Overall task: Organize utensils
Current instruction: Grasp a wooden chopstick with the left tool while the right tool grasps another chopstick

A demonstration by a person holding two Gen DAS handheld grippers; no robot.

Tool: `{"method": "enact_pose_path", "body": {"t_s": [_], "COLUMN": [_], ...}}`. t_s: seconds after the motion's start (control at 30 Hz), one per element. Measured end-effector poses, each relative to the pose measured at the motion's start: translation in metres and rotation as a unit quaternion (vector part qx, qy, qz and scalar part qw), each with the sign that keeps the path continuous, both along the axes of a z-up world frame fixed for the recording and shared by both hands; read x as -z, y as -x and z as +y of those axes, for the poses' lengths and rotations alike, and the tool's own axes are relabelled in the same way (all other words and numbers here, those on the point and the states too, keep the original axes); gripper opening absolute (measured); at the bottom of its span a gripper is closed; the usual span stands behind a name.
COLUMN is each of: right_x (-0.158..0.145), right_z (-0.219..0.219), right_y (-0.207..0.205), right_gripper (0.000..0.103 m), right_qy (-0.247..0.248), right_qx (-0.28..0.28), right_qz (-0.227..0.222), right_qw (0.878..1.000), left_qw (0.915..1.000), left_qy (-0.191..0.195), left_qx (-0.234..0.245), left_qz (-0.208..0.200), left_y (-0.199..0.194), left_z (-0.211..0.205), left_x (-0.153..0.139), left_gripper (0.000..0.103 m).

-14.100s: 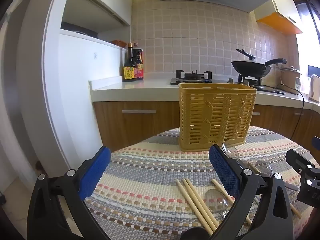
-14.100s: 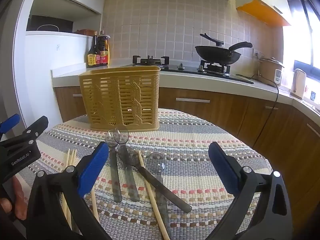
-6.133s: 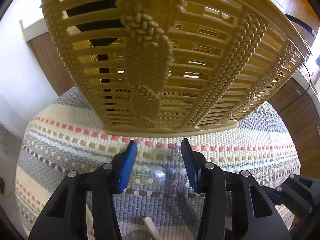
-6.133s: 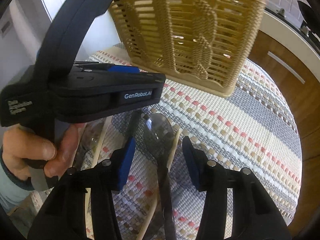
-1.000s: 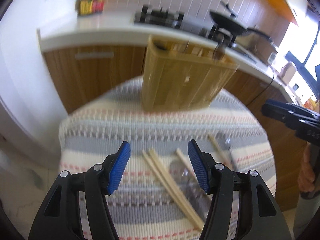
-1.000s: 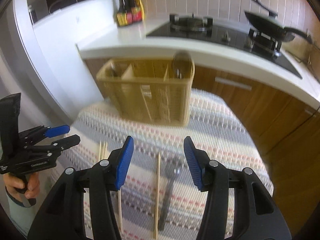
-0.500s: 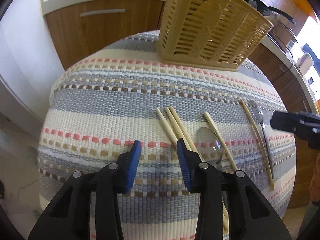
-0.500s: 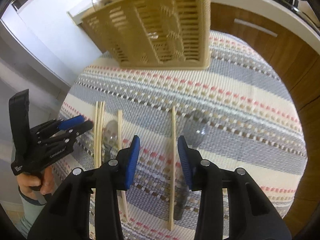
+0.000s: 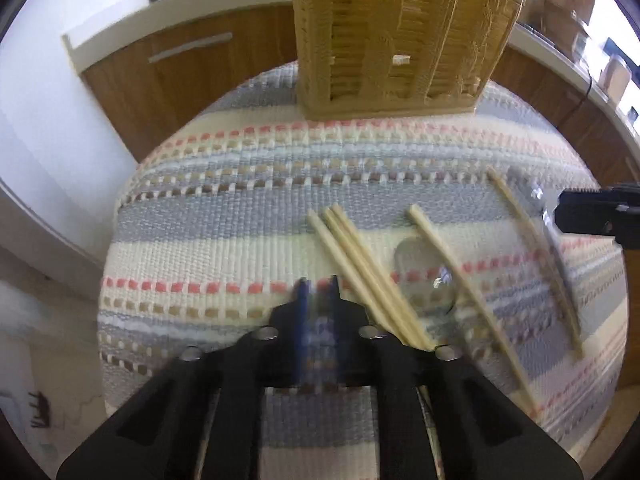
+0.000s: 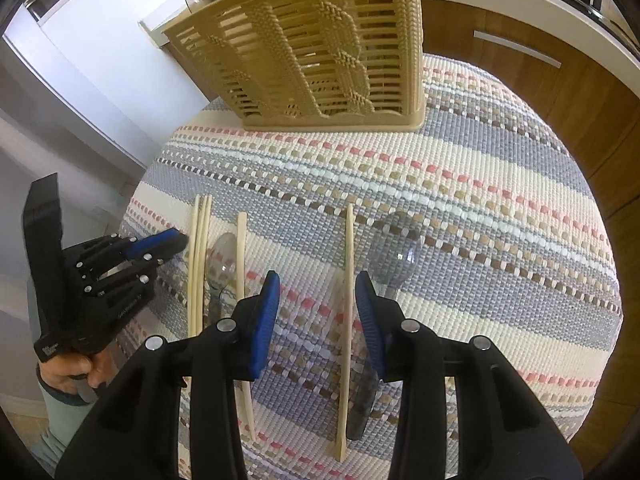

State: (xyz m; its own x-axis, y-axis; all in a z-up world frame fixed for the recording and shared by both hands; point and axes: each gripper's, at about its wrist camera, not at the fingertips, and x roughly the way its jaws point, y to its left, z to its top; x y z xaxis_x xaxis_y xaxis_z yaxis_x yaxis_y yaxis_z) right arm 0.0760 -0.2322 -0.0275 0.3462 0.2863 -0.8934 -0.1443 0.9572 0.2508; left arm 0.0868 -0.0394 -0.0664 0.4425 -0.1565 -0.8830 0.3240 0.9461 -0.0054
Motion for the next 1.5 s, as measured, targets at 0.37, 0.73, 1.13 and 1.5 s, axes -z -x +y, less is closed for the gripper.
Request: {"method": "enact_pose_path", "body": {"t_s": [0.37,0.73,1.13,1.5], "right_x": [0.001,0.000,-0.001,0.021], "right_z": [0.000,-0.012,0.011,0.072], "right_y": [0.002,0.005,-0.003,-0.030], "right_gripper": [0.036,0.036,0.036,0.026], "right_qy": [-0.004,-0.015,-0.006,0.018], "right_qx": [-0.004,0.005,-0.014,-0.051], "right_qz": [-0.003,-0.002,0.010,0.045], "right_qw": [1.000,1.000,1.000,0.998], "left_qw": [0.9966,0.9996,0.9988,0.9998], "left_qy": [0.073,-0.028,-0.030,0.012], "left_qx": [-0.024,-0.003,0.030,0.013], "left_qz": [0.030,0.001,0.023,0.006], "left_y": [-0.017,0.001,-0.009,0.000], "left_z": [0.006,-0.031,-0.025,0.006], "left_x": [0.001,-0.002,0.004,-0.003], "left_gripper": [0.021,0.021,0.008,0.004]}}
